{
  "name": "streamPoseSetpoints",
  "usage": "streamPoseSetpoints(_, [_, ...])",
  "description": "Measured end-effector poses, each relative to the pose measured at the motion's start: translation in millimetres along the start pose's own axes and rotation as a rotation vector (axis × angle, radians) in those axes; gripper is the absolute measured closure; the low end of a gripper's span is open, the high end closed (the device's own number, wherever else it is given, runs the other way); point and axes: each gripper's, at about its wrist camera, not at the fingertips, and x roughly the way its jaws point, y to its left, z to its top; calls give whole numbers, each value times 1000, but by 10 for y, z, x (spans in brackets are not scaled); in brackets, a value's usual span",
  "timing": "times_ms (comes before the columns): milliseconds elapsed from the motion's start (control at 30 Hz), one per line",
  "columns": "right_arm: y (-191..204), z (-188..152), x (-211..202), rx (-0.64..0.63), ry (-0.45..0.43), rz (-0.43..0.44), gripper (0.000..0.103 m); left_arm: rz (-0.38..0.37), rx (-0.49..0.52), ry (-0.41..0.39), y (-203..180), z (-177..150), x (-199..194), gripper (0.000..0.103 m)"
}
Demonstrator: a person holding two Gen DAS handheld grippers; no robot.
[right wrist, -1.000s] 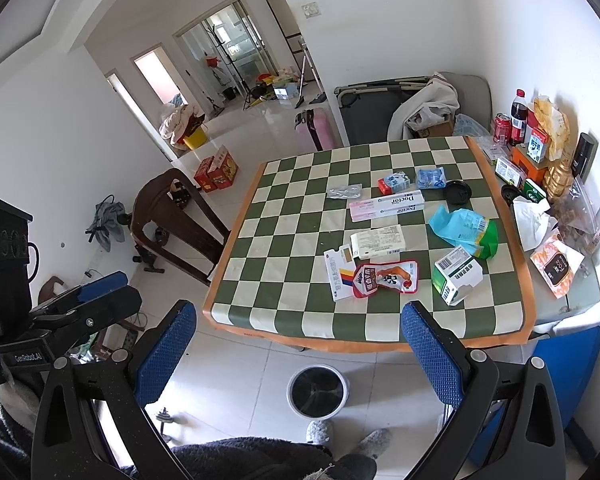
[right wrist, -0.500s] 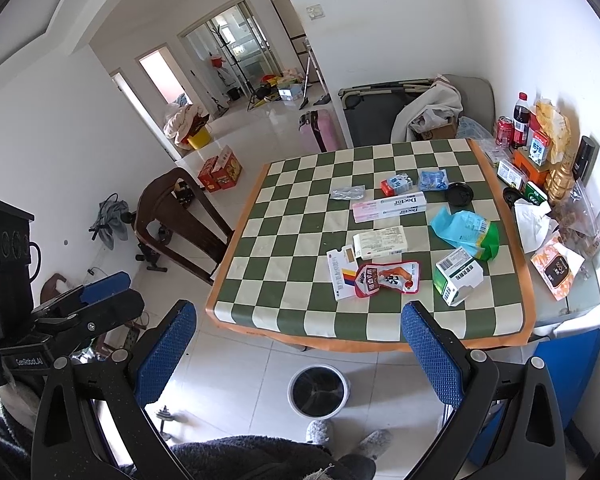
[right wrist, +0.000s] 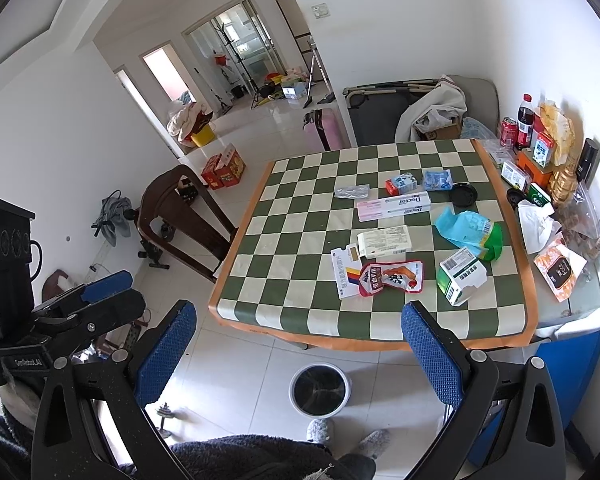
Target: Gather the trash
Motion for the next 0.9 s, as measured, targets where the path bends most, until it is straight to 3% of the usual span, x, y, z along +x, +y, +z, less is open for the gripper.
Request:
streamPoseSetpoints(500, [50,-39,-23,0,-3,2,0,-12,8,1,-244,40,-81,0])
streamPoseSetpoints(900, [97,-42,-14,0,-5,7,0,-15,7,-1,-227,34,-86,0])
